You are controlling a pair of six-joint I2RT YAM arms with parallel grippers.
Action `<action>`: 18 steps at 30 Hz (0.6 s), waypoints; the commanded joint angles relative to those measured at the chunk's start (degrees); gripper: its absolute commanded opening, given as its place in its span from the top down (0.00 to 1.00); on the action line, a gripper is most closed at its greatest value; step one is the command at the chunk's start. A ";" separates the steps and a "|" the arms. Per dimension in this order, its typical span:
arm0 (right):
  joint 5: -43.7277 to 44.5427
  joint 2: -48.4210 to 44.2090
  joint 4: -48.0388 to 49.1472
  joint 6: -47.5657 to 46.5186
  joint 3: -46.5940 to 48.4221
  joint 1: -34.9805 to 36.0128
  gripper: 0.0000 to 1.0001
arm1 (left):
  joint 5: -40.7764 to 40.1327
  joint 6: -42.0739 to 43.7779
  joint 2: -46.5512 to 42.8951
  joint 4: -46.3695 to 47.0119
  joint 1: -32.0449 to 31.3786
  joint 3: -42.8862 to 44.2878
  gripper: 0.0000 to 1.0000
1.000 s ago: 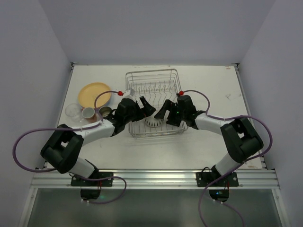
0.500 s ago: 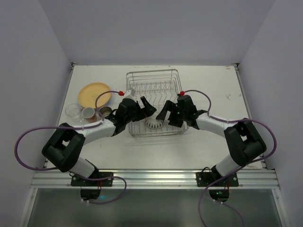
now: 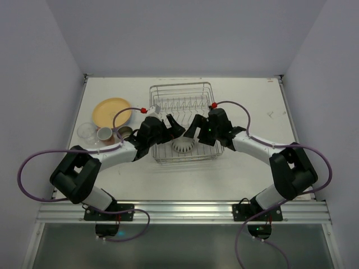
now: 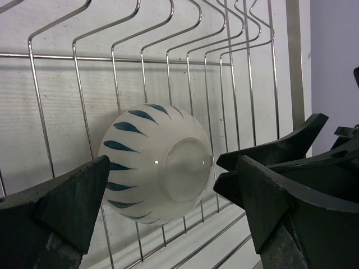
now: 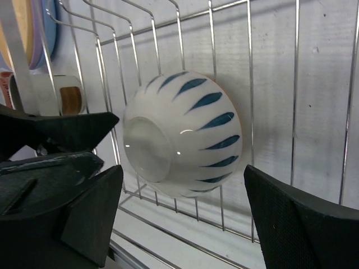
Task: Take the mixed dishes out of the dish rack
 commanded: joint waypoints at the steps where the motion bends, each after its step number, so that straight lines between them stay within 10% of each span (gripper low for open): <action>1: 1.70 -1.57 -0.49 -1.38 3.13 0.51 0.10 | -1.62 0.78 0.64 -0.25 0.04 1.68 0.00; 18: 0.90 -1.39 6.98 6.70 -3.98 2.00 0.11 | -1.62 0.78 0.56 -0.25 0.04 1.86 0.00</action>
